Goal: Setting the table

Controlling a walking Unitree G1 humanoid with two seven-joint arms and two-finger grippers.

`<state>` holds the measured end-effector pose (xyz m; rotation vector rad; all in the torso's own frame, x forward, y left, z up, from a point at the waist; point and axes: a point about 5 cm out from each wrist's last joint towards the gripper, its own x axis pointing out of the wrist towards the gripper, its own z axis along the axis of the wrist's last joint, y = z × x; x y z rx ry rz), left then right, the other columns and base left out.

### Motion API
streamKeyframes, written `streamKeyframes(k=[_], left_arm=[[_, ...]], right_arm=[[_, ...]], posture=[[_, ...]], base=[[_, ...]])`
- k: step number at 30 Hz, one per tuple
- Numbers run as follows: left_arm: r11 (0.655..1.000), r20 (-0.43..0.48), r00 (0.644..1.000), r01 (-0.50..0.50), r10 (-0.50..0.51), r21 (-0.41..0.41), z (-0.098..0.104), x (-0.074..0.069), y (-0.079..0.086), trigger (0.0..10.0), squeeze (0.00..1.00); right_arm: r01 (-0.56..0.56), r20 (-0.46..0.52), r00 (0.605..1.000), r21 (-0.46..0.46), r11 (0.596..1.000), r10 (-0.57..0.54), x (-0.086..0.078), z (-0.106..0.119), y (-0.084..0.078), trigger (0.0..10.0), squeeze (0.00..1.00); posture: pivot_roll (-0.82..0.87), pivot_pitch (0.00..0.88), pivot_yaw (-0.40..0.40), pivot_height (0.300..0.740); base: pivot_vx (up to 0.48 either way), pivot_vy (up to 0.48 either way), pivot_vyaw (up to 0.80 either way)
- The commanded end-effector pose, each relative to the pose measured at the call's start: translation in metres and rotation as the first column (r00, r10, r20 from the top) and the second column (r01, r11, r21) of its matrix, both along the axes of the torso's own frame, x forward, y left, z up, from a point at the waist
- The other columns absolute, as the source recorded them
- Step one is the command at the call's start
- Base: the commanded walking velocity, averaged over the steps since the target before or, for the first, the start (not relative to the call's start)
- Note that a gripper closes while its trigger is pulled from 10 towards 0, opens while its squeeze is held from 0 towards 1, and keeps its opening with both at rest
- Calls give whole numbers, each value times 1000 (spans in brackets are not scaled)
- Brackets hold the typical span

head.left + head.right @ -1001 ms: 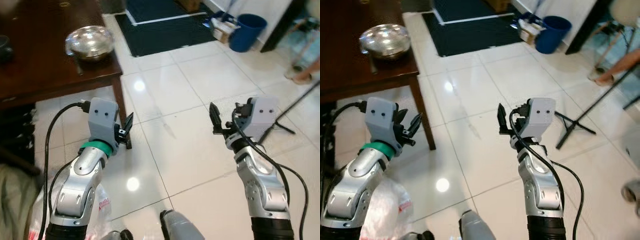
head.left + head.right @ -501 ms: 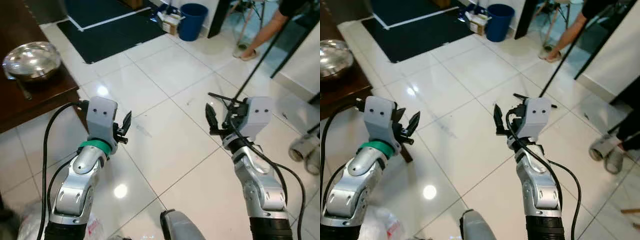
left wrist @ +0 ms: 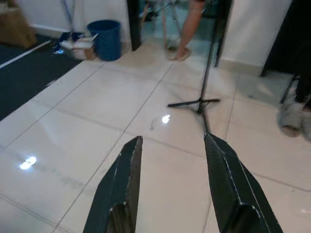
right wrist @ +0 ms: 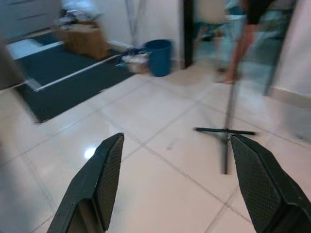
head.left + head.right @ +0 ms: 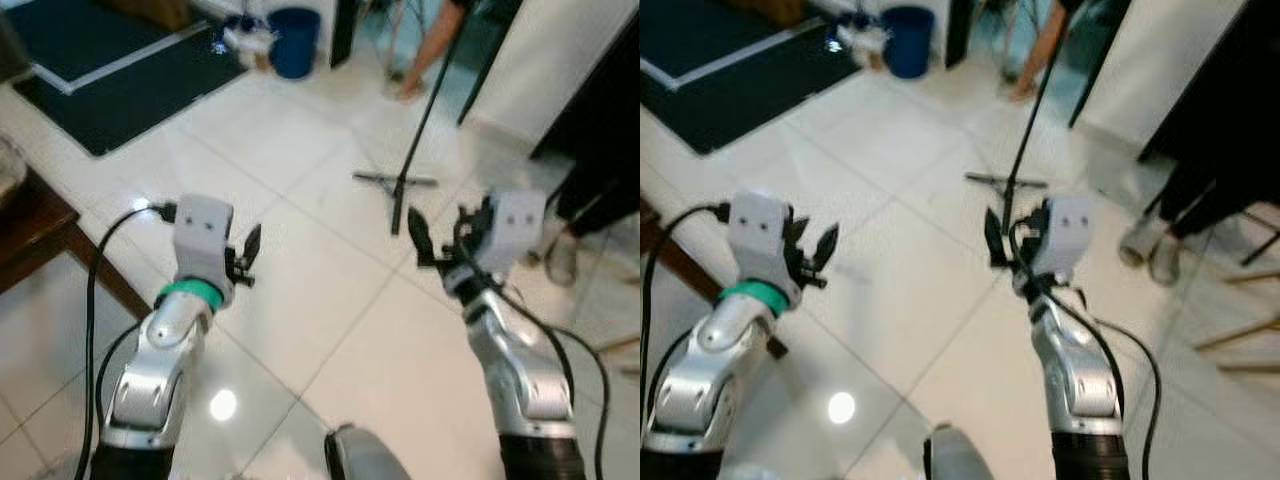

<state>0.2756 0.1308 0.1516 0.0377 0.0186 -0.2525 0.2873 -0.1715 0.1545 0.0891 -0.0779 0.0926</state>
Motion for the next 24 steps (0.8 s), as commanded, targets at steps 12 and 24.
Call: streamKeyframes(k=[12, 24], left_arm=[[1000, 3, 1000, 9, -9, 4, -2, 2, -4, 10000, 0], [1000, 5, 1000, 11, -11, 2, -2, 2, -5, 10000, 0]], right_arm=[[3, -11, 1000, -11, 1000, -3, 0, -2, -3, 10000, 0], [0, -12, 1000, -15, 1000, 0, 1, -1, -3, 10000, 0]], posture=[[-164, 0, 50, 740], [-165, 0, 48, 740]], base=[[0, 0, -800], [0, 0, -800]])
